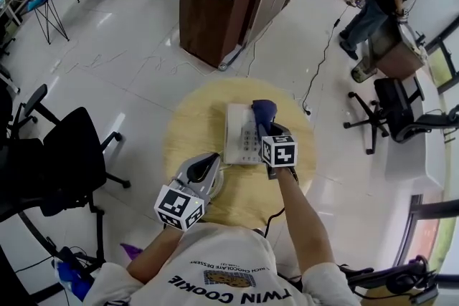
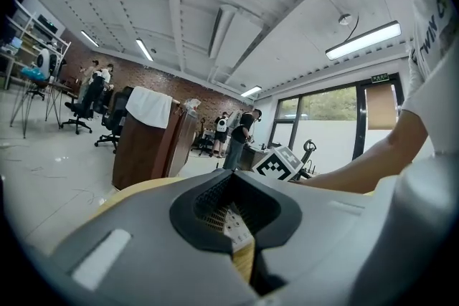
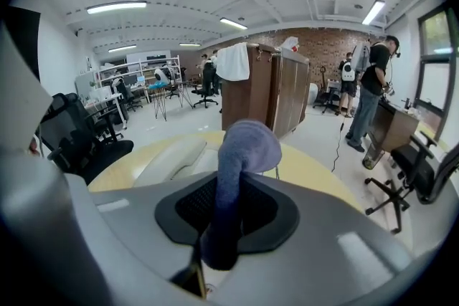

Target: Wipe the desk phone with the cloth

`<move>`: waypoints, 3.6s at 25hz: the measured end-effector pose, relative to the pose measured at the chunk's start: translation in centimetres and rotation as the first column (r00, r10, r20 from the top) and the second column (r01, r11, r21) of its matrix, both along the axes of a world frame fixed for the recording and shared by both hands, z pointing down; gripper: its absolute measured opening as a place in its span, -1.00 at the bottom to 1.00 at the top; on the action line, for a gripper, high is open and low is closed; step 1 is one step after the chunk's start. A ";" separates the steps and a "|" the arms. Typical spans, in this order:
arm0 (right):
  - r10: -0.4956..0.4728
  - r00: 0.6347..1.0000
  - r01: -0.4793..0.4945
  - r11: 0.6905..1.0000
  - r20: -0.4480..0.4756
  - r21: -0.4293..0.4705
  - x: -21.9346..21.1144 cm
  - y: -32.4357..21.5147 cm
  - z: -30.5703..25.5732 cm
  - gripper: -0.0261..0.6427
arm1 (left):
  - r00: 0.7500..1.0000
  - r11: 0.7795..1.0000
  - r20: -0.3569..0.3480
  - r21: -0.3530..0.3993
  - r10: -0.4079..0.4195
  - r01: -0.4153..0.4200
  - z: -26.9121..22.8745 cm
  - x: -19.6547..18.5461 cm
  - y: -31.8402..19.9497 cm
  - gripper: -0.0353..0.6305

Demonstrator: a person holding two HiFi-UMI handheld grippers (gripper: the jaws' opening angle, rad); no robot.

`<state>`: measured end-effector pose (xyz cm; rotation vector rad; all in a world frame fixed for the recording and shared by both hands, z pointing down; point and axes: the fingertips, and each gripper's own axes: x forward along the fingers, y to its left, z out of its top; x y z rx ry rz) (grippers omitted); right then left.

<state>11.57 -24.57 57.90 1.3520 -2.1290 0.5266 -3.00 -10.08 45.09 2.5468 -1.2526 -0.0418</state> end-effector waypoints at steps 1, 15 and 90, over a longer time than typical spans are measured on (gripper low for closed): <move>-0.002 1.000 0.002 1.000 0.003 0.002 -0.1 0.4 0.1 -0.72 | 1.000 1.000 -0.001 -0.001 0.000 0.000 0.0 -0.1 -0.1 -0.92; 0.044 0.995 -0.043 0.999 0.087 -0.013 0.4 10.1 2.5 -0.72 | 0.993 0.993 -0.007 -0.006 0.116 -0.116 0.4 4.4 0.7 -0.92; -0.321 0.946 0.315 0.942 -0.038 -0.117 -6.0 -13.7 0.1 -0.72 | 0.991 0.988 0.053 -0.096 0.126 -0.121 4.9 6.7 -3.5 -0.92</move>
